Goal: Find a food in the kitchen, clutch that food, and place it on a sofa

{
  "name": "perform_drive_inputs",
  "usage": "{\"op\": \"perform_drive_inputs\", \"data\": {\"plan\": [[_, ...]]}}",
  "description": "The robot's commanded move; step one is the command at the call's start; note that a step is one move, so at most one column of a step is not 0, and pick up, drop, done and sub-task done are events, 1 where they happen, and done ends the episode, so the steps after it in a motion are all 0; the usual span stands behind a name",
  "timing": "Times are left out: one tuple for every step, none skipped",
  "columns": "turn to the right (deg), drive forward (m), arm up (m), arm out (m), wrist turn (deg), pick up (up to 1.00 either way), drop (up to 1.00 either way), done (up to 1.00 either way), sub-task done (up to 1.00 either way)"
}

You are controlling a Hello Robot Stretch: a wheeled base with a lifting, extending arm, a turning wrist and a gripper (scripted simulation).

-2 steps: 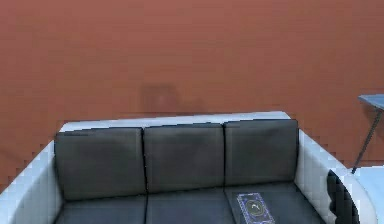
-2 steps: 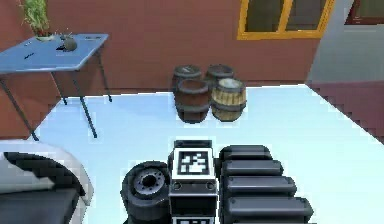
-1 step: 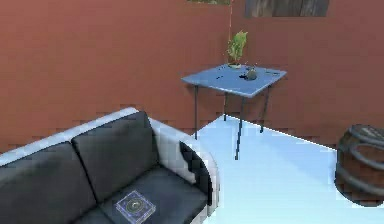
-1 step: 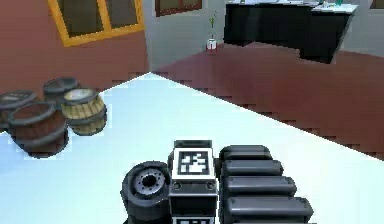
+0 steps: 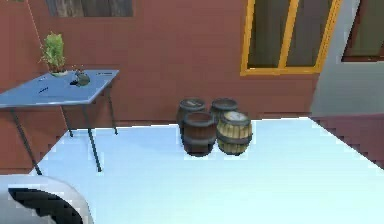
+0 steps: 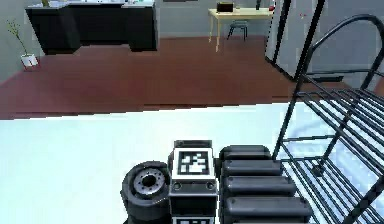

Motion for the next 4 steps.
{"op": "perform_drive_inputs", "data": {"plan": [[45.0, 0.00, 0.00, 0.00, 0.0, 0.00, 0.00, 0.00, 0.00], [39.0, 0.00, 0.00, 0.00, 0.0, 0.00, 0.00, 0.00, 0.00], [45.0, 0.00, 0.00, 0.00, 0.0, 0.00, 0.00, 0.00, 0.00], [45.0, 0.00, 0.00, 0.00, 0.0, 0.00, 0.00, 0.00, 0.00]]}}
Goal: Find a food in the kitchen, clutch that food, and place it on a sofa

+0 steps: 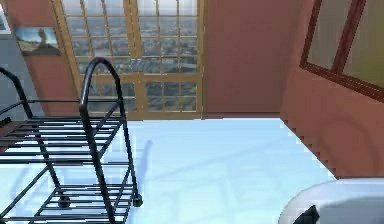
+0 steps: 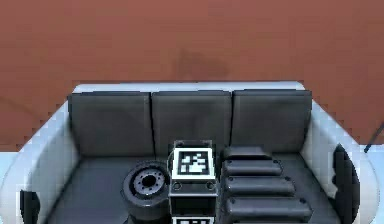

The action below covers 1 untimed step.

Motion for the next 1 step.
{"op": "perform_drive_inputs", "data": {"plan": [[45.0, 0.00, 0.00, 0.00, 0.0, 0.00, 0.00, 0.00, 0.00]]}}
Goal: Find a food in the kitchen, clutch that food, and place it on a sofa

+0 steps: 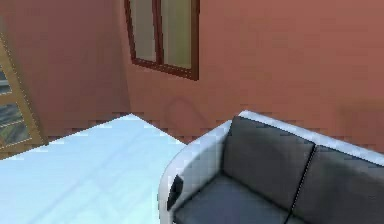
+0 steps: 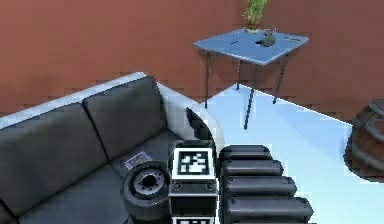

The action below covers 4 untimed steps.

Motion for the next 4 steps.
{"op": "perform_drive_inputs", "data": {"plan": [[36.0, 0.00, 0.00, 0.00, 0.0, 0.00, 0.00, 0.00, 0.00], [-45.0, 0.00, 0.00, 0.00, 0.0, 0.00, 0.00, 0.00, 0.00], [-45.0, 0.00, 0.00, 0.00, 0.0, 0.00, 0.00, 0.00, 0.00], [-45.0, 0.00, 0.00, 0.00, 0.0, 0.00, 0.00, 0.00, 0.00]]}}
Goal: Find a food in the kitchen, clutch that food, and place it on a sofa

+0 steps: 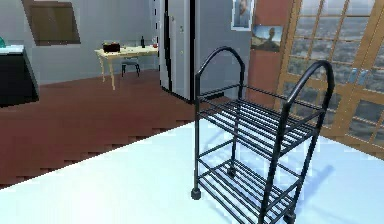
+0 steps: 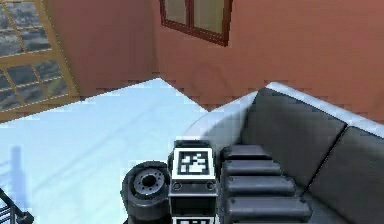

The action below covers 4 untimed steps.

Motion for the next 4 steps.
{"op": "perform_drive_inputs", "data": {"plan": [[-12.0, 0.00, 0.00, 0.00, 0.0, 0.00, 0.00, 0.00, 0.00], [45.0, 0.00, 0.00, 0.00, 0.0, 0.00, 0.00, 0.00, 0.00], [45.0, 0.00, 0.00, 0.00, 0.0, 0.00, 0.00, 0.00, 0.00], [45.0, 0.00, 0.00, 0.00, 0.0, 0.00, 0.00, 0.00, 0.00]]}}
